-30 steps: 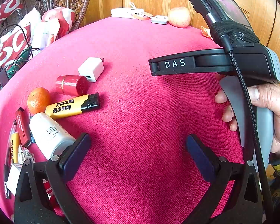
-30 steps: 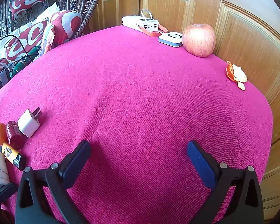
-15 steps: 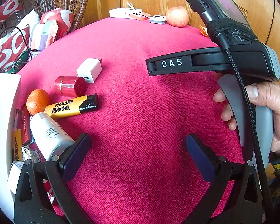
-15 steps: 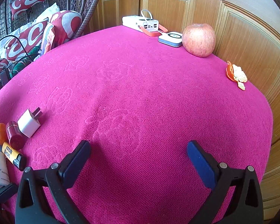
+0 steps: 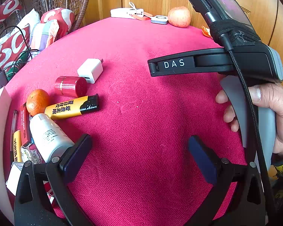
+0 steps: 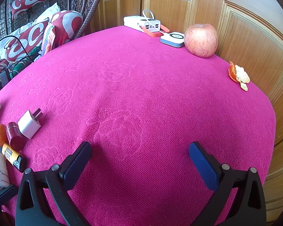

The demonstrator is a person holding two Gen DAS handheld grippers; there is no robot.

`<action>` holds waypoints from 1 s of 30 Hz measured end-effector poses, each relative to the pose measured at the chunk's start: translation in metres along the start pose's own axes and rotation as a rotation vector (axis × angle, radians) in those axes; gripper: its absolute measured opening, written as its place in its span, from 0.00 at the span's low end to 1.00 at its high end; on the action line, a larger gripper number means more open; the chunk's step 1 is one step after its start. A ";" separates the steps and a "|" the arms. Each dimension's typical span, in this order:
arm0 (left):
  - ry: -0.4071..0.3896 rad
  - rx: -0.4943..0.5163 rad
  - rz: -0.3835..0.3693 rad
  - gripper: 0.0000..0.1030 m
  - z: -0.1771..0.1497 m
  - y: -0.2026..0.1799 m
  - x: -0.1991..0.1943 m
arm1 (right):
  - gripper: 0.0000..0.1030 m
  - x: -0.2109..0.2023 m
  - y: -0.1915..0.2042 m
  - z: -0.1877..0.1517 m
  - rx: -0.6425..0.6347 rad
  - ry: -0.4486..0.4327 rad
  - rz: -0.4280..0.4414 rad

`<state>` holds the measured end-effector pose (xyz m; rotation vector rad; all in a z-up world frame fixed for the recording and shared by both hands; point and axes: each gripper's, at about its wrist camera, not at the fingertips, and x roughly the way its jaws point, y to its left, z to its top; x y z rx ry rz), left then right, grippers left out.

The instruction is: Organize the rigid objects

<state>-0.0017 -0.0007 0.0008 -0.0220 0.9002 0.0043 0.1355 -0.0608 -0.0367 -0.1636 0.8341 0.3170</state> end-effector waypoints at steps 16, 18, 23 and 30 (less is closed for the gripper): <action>0.000 0.000 0.000 1.00 0.000 0.000 0.000 | 1.00 0.000 0.000 0.000 0.001 0.000 0.001; 0.000 0.000 0.000 1.00 0.000 0.000 0.000 | 1.00 0.000 0.000 0.000 0.001 0.000 0.002; 0.000 0.001 0.000 1.00 0.000 0.000 0.000 | 1.00 0.000 0.000 0.000 0.001 -0.001 0.002; -0.001 -0.015 0.012 1.00 0.001 -0.001 0.001 | 1.00 0.000 0.000 0.000 0.002 -0.001 0.002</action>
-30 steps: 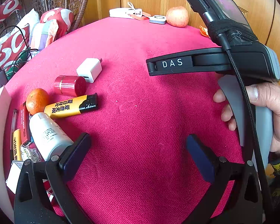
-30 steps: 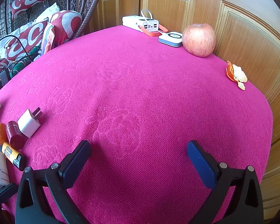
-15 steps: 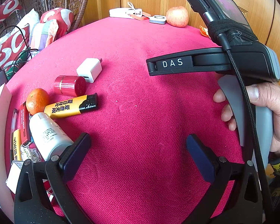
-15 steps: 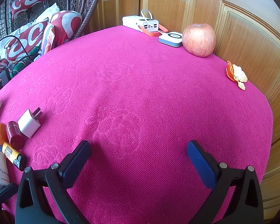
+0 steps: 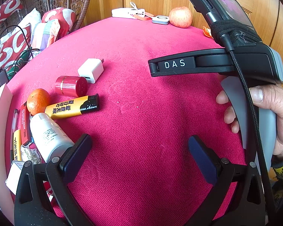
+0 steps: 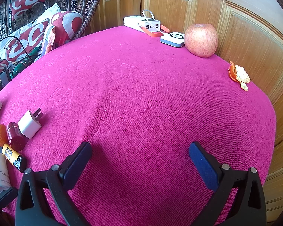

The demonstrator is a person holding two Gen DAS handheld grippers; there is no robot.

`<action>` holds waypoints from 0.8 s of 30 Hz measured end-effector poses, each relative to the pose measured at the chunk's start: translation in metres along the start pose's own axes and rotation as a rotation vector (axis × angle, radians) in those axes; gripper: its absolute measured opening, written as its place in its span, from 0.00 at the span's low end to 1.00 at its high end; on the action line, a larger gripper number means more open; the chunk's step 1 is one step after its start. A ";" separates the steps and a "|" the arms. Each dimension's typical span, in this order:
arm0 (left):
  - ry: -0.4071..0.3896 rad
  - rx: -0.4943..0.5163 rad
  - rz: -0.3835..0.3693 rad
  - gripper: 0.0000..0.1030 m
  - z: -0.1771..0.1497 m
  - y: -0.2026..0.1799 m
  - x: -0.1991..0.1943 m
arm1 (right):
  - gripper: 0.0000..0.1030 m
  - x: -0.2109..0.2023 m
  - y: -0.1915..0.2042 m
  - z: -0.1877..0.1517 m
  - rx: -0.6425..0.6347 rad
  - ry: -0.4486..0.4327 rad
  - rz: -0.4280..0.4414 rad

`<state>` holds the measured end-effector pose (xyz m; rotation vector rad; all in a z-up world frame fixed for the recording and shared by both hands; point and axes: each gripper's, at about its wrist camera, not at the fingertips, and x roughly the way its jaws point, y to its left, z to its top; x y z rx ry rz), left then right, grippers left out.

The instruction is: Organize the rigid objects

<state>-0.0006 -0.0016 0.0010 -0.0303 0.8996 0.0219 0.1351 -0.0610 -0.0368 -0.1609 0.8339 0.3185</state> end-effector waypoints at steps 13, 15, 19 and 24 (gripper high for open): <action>-0.283 0.021 -0.048 1.00 0.004 -0.003 -0.100 | 1.00 0.000 0.000 0.000 -0.001 0.000 -0.001; -0.319 -0.031 -0.057 1.00 0.000 0.010 -0.116 | 1.00 0.000 0.003 -0.001 -0.017 0.000 0.006; -0.380 -0.091 -0.002 0.99 -0.014 0.034 -0.151 | 1.00 -0.001 0.010 -0.001 -0.055 -0.001 0.026; -0.401 -0.078 0.050 0.99 -0.054 0.037 -0.172 | 1.00 -0.004 0.003 0.000 -0.023 -0.020 0.088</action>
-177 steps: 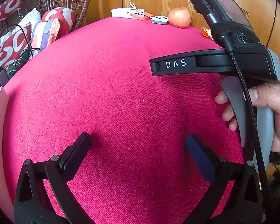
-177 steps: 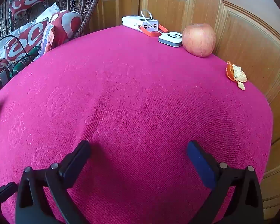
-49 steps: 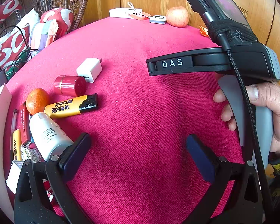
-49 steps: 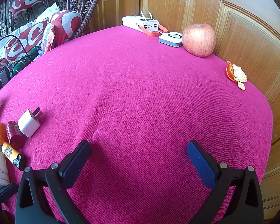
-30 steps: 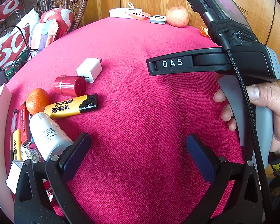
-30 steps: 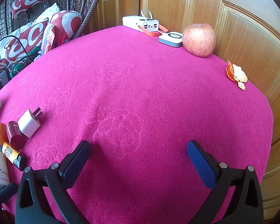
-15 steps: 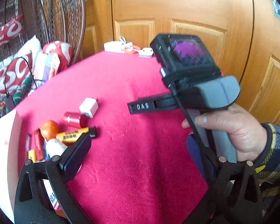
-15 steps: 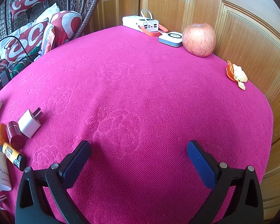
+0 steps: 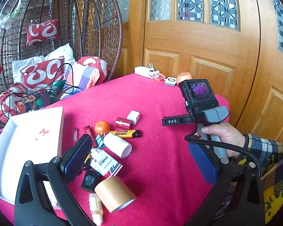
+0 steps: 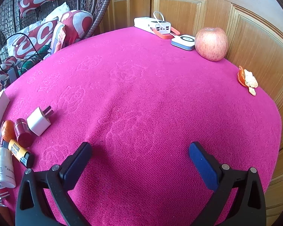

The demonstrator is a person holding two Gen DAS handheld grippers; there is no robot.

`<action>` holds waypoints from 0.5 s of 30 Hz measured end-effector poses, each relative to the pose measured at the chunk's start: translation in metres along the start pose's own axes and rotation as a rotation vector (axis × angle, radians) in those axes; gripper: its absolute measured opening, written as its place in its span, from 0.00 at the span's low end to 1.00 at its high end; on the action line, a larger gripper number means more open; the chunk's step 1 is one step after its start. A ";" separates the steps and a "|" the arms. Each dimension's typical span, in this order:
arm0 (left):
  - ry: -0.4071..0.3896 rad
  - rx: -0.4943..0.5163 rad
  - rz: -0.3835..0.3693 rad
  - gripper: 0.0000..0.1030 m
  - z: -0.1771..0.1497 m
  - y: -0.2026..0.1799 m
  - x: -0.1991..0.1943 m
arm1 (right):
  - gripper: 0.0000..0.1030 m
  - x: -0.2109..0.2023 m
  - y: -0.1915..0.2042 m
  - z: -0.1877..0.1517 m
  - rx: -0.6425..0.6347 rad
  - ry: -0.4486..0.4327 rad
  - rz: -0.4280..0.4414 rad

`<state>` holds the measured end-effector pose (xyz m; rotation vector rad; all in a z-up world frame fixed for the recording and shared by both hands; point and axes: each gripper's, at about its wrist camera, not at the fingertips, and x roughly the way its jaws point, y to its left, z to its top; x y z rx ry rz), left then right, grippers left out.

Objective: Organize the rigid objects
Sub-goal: 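Move both tools toward the cluttered items beside the white tray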

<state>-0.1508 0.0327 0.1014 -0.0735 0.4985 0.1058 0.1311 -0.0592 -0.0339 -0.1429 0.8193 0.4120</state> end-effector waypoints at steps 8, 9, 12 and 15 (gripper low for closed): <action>-0.119 -0.223 0.026 0.99 -0.011 0.049 -0.050 | 1.00 -0.079 -0.036 0.012 0.110 -0.288 0.206; -0.149 -0.241 0.030 0.99 -0.010 0.057 -0.064 | 1.00 -0.098 -0.048 0.014 0.126 -0.373 0.237; -0.169 -0.283 0.070 0.99 -0.012 0.081 -0.095 | 1.00 -0.152 -0.084 0.022 0.147 -0.625 0.325; -0.074 -0.287 0.141 0.99 -0.031 0.096 -0.102 | 1.00 -0.187 -0.105 0.021 0.152 -0.807 0.420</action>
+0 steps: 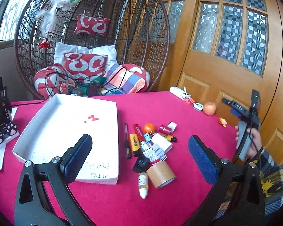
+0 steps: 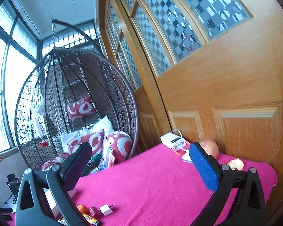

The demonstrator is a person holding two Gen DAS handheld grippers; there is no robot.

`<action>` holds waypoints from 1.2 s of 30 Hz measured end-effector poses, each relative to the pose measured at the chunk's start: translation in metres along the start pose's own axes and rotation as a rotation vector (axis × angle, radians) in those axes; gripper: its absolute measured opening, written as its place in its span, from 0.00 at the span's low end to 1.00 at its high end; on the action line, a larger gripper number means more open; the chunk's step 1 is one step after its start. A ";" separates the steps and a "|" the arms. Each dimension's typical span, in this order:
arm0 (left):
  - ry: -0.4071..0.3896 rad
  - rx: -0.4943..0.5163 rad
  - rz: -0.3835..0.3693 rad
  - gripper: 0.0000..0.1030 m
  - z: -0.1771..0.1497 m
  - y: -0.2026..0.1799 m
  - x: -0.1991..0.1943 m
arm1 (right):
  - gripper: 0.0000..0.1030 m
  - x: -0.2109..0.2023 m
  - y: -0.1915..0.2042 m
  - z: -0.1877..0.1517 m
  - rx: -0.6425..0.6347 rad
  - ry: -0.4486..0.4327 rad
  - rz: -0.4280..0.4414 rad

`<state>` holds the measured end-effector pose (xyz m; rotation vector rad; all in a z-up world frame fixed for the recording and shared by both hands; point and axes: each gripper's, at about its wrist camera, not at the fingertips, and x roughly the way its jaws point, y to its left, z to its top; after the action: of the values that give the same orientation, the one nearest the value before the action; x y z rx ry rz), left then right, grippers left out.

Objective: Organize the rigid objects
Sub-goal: 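Move both tools toward the cluttered items beside the white tray, then grasp the brown tape roll with the right tool while the left tool grasps the yellow-capped dropper bottle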

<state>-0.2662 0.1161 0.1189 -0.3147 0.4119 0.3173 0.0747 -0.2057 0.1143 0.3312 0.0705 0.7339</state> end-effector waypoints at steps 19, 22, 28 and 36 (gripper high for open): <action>0.432 0.132 0.096 0.67 -0.090 -0.017 0.093 | 1.00 0.077 0.195 -0.202 -0.247 0.978 0.682; 0.430 0.104 0.109 0.67 -0.091 -0.009 0.086 | 1.00 0.078 0.206 -0.217 -0.260 1.044 0.669; 0.443 0.112 0.101 0.67 -0.092 -0.010 0.090 | 0.65 0.074 0.212 -0.228 -0.352 1.088 0.670; 0.476 0.171 0.059 0.67 -0.087 -0.032 0.114 | 0.65 0.076 0.147 -0.189 -0.229 1.006 0.520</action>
<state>-0.1853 0.0832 0.0014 -0.2087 0.9127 0.2611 0.0023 -0.0018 -0.0134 -0.2817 0.8693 1.3571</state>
